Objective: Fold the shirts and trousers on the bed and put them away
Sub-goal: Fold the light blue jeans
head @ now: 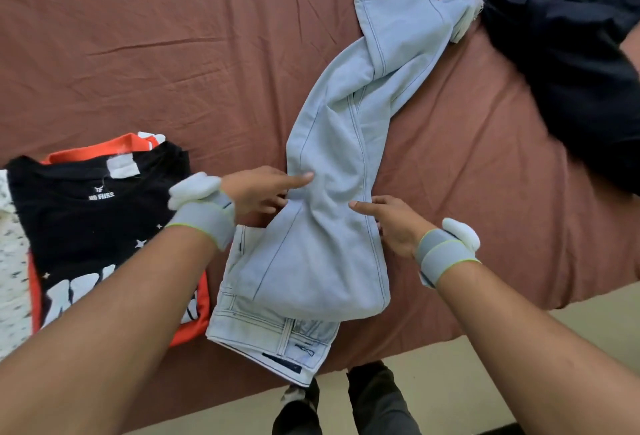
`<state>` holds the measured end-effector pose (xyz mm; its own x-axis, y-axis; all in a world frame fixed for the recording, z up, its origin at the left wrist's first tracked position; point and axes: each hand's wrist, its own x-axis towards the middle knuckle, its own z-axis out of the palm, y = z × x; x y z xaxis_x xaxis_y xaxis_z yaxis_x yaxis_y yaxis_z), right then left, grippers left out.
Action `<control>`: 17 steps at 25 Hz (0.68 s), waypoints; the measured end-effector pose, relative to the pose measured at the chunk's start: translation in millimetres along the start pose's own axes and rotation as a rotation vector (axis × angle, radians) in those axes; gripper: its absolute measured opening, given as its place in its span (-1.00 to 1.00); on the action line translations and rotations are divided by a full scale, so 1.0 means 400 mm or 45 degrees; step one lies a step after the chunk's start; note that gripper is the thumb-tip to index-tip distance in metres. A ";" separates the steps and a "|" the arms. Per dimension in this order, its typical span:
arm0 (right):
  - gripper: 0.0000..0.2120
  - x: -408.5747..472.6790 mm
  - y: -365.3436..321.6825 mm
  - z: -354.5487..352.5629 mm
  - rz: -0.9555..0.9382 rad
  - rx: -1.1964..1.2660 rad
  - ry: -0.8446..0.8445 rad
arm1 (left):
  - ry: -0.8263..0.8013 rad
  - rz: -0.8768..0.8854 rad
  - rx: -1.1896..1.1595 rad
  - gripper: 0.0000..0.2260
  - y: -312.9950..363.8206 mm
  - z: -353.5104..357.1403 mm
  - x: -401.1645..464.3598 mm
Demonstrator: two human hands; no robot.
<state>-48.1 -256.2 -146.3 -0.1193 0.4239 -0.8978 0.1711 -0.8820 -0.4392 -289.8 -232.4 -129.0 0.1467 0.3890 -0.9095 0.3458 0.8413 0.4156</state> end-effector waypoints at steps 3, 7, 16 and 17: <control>-0.61 0.013 -0.007 0.014 0.038 0.089 0.027 | 0.092 -0.021 0.109 -0.42 0.004 0.032 0.053; -0.85 -0.015 -0.025 0.035 -0.050 0.147 0.049 | 0.024 0.121 -0.257 -0.56 -0.007 0.035 0.041; -0.53 -0.214 0.018 0.023 -0.325 0.463 -0.331 | -0.550 -0.044 -0.767 -0.20 -0.020 0.105 -0.108; -0.50 -0.218 0.030 0.026 -0.297 0.472 -0.317 | -0.549 -0.053 -0.840 -0.29 -0.025 0.122 -0.106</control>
<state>-45.6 -306.0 -72.9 -0.3503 0.5965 -0.7222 -0.2414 -0.8025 -0.5457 -254.2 -275.7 -95.0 0.5388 0.2857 -0.7925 -0.2425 0.9535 0.1789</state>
